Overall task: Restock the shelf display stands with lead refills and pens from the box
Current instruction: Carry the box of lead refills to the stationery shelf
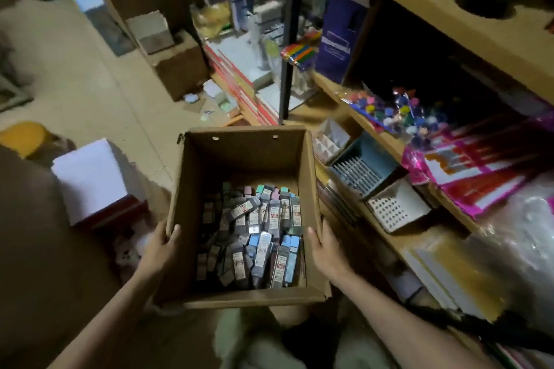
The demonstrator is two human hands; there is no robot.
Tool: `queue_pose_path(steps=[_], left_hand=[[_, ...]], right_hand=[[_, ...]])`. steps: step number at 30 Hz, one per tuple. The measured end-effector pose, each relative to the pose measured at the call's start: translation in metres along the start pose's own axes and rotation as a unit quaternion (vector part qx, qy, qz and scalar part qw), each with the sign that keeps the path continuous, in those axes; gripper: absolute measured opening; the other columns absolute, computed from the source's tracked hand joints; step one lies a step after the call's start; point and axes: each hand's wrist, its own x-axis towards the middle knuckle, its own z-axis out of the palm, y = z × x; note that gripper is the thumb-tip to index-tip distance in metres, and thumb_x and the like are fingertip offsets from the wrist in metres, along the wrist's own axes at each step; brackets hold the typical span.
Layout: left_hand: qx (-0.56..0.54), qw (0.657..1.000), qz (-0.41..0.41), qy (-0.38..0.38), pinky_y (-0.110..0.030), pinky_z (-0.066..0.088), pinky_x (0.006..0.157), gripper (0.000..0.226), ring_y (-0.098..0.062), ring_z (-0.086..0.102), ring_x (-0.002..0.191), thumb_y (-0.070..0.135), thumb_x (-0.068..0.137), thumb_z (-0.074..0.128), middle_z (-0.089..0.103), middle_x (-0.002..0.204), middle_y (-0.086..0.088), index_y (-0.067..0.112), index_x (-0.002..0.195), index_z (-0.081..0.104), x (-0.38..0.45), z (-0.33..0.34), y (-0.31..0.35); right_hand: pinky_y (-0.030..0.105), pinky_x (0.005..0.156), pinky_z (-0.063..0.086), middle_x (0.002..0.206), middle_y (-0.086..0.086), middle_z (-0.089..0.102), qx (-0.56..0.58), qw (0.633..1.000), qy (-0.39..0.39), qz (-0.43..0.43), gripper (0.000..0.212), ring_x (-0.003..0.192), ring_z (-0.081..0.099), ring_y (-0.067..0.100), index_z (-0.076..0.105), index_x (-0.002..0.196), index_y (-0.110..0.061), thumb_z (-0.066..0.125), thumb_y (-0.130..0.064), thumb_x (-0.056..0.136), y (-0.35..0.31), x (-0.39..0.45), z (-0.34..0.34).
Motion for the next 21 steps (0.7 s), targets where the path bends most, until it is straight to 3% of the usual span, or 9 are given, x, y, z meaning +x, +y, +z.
queue_pose_path(steps=[3, 6, 7, 9, 10, 12, 14, 16, 21], left_hand=[[-0.026, 0.999, -0.018, 0.043, -0.038, 0.046, 0.067, 0.027, -0.027, 0.057, 0.074, 0.028, 0.102, 0.045, 0.06, 0.091, -0.011, 0.015, 0.125, 0.049, 0.012, 0.033, -0.027], [-0.042, 0.996, -0.044, 0.06, -0.043, 0.053, 0.078, 0.033, -0.029, 0.061, 0.09, 0.029, 0.101, 0.044, 0.061, 0.106, -0.014, 0.019, 0.133, 0.046, 0.031, 0.066, -0.051], [-0.043, 0.996, -0.047, 0.063, -0.046, 0.052, 0.085, 0.035, -0.03, 0.06, 0.096, 0.029, 0.102, 0.044, 0.06, 0.112, -0.014, 0.018, 0.135, 0.045, 0.039, 0.077, -0.061], [-0.039, 0.996, -0.048, 0.062, -0.049, 0.051, 0.089, 0.036, -0.031, 0.059, 0.099, 0.029, 0.102, 0.044, 0.059, 0.115, -0.014, 0.018, 0.135, 0.045, 0.057, 0.101, -0.082], [-0.033, 0.997, -0.05, 0.056, -0.05, 0.052, 0.088, 0.036, -0.032, 0.06, 0.099, 0.03, 0.102, 0.043, 0.06, 0.114, -0.014, 0.019, 0.135, 0.045, 0.069, 0.113, -0.095], [-0.025, 0.997, -0.05, 0.046, -0.047, 0.054, 0.084, 0.037, -0.03, 0.06, 0.098, 0.032, 0.101, 0.043, 0.06, 0.115, -0.012, 0.02, 0.137, 0.043, 0.092, 0.14, -0.122], [-0.022, 0.998, -0.045, 0.039, -0.039, 0.054, 0.075, 0.039, -0.023, 0.06, 0.094, 0.035, 0.101, 0.043, 0.06, 0.115, -0.008, 0.023, 0.138, 0.042, 0.113, 0.166, -0.15], [-0.022, 0.997, -0.057, 0.036, -0.04, 0.055, 0.077, 0.039, -0.024, 0.061, 0.095, 0.038, 0.1, 0.043, 0.06, 0.114, -0.006, 0.029, 0.138, 0.042, 0.131, 0.194, -0.176], [0.003, 0.996, -0.056, 0.068, -0.044, 0.053, 0.087, 0.036, -0.028, 0.061, 0.099, 0.041, 0.099, 0.042, 0.063, 0.112, -0.006, 0.032, 0.133, 0.047, 0.169, 0.272, -0.235]], right_hand=[[0.002, 0.058, 0.038, 0.144, 0.003, 0.047, -0.041, 0.998, -0.021, -0.037, 0.057, 0.121, 0.05, 0.009, 0.015, 0.155, -0.022, 0.037, -0.034, 0.104, 0.02, 0.043, 0.004], [0.012, 0.08, 0.041, 0.152, 0.005, 0.037, -0.064, 0.997, -0.035, -0.035, 0.059, 0.131, 0.043, 0.015, 0.01, 0.156, -0.023, 0.035, -0.038, 0.104, 0.05, 0.084, 0.017], [0.012, 0.079, 0.042, 0.151, 0.005, 0.039, -0.069, 0.996, -0.039, -0.032, 0.06, 0.126, 0.049, 0.014, 0.009, 0.156, -0.024, 0.035, -0.038, 0.104, 0.062, 0.098, 0.023], [0.003, 0.068, 0.042, 0.142, 0.005, 0.049, -0.069, 0.996, -0.041, -0.033, 0.059, 0.097, 0.058, 0.0, 0.01, 0.155, -0.027, 0.036, -0.037, 0.104, 0.092, 0.122, 0.042], [0.005, 0.071, 0.044, 0.141, 0.006, 0.051, -0.066, 0.997, -0.042, -0.028, 0.059, 0.096, 0.059, -0.001, 0.01, 0.155, -0.027, 0.036, -0.038, 0.104, 0.108, 0.134, 0.053], [0.029, 0.093, 0.046, 0.148, 0.007, 0.043, -0.06, 0.997, -0.038, -0.007, 0.062, 0.127, 0.051, 0.019, 0.007, 0.156, -0.027, 0.036, -0.041, 0.103, 0.143, 0.158, 0.074], [0.046, 0.11, 0.034, 0.156, 0.006, 0.032, -0.053, 0.998, -0.038, 0.008, 0.063, 0.144, 0.03, 0.027, 0.006, 0.156, -0.027, 0.036, -0.043, 0.102, 0.176, 0.182, 0.095], [0.049, 0.114, 0.028, 0.157, 0.005, 0.029, -0.046, 0.998, -0.042, 0.015, 0.063, 0.146, 0.024, 0.027, 0.008, 0.156, -0.026, 0.037, -0.041, 0.103, 0.207, 0.205, 0.114], [0.049, 0.115, 0.031, 0.156, 0.009, 0.034, -0.029, 0.999, -0.035, 0.027, 0.06, 0.142, 0.033, 0.028, 0.019, 0.155, -0.018, 0.042, -0.035, 0.103, 0.278, 0.273, 0.14]])
